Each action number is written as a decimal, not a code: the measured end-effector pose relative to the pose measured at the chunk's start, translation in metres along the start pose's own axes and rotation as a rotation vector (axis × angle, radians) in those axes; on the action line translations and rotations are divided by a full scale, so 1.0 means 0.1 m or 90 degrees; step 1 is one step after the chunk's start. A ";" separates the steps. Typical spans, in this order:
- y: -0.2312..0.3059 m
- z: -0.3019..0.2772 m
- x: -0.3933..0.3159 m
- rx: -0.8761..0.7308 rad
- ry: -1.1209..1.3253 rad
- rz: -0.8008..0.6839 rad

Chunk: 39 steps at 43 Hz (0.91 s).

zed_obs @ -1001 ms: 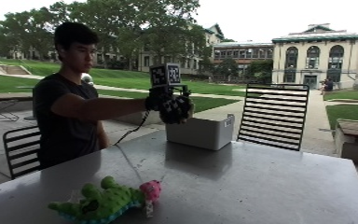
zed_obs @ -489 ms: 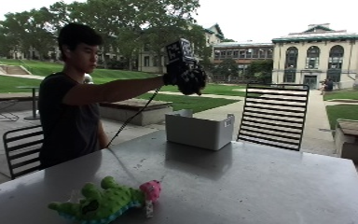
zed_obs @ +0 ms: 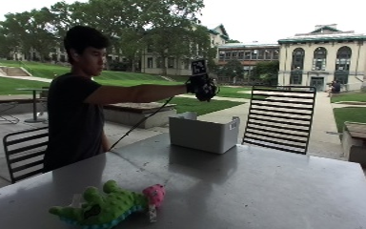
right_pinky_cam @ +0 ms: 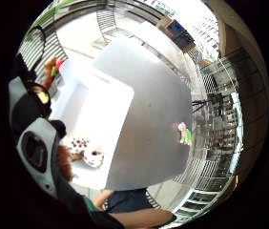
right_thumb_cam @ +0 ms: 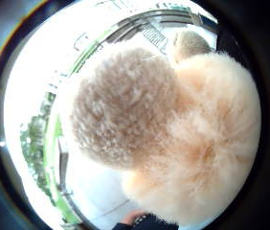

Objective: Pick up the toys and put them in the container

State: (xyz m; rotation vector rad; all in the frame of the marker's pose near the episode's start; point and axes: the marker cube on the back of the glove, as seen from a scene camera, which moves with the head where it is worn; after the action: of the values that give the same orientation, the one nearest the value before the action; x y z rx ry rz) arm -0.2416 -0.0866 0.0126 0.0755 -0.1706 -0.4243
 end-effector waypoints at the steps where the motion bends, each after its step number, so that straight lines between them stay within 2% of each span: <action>1: 0.00 0.03 -0.02 -0.003 -0.004 0.008; 8: 0.01 0.14 -0.04 -0.031 0.009 0.023; 16: 0.09 0.28 0.24 -0.151 0.071 0.033; 22: 0.12 0.16 0.25 -0.135 0.001 -0.001; 30: 0.24 -0.04 0.72 -0.096 0.091 0.034; 35: 0.41 -0.28 0.77 -0.067 0.052 0.041; 39: 0.56 -0.42 0.84 -0.055 0.103 0.111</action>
State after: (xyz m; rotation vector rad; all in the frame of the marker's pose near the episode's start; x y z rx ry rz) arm -0.1356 -0.0692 -0.0101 0.0097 0.0017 -0.2504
